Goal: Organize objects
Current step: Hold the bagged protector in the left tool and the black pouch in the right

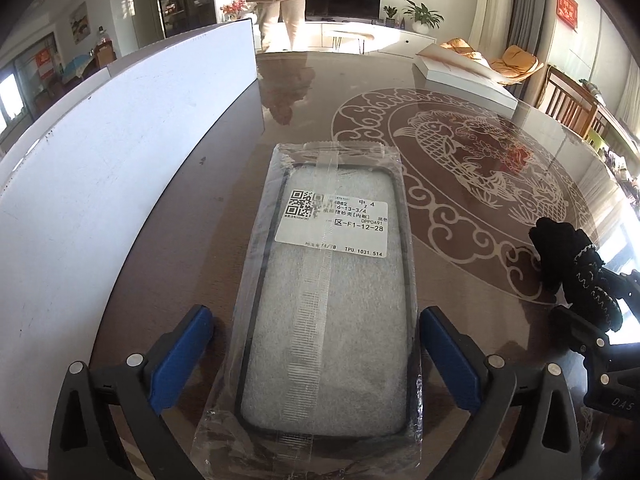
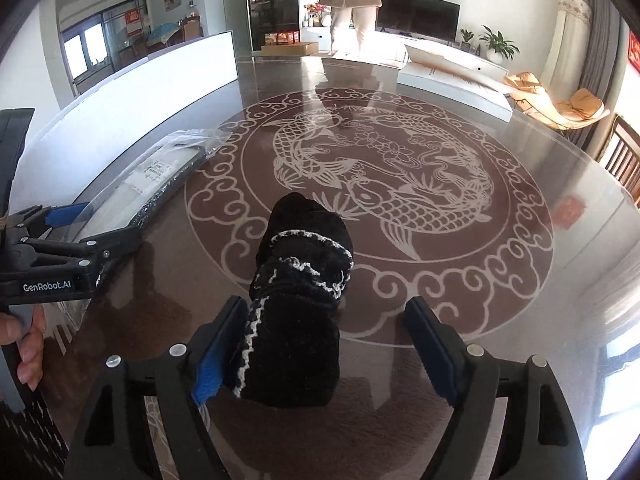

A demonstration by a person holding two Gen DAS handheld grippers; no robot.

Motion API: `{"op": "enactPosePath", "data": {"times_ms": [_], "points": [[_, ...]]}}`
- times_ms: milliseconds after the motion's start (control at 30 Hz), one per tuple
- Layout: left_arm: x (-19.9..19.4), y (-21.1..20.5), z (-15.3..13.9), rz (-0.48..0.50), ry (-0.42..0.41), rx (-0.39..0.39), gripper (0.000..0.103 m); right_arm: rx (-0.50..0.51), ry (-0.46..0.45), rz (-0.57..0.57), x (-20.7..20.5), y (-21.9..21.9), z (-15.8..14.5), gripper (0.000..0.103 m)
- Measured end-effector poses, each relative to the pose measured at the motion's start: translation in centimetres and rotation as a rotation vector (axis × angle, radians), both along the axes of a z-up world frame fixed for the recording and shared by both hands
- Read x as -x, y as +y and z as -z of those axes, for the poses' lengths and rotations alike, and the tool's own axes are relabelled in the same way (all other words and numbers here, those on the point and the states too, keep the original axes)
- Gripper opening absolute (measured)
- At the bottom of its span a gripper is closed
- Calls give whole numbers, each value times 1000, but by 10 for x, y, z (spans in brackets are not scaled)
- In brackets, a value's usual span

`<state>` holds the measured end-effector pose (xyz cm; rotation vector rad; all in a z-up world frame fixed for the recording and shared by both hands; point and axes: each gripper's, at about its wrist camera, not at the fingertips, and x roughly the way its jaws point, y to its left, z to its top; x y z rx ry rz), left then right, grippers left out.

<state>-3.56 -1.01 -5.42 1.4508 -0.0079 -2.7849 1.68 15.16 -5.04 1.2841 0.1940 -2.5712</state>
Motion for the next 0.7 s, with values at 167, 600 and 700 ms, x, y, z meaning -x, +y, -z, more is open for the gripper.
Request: {"op": "enactPosePath", "data": {"times_ms": [167,600,700], "points": [[-3,-1,1,0,1,0,103,-14,-23,-13,2,-5,5,103],[-2,-2,1,0,1,0,103,-15,-22,-13,2,-4,5,103],[-2,-2,1,0,1,0,103,-15,-22,-13,2,-4,5,103]]}}
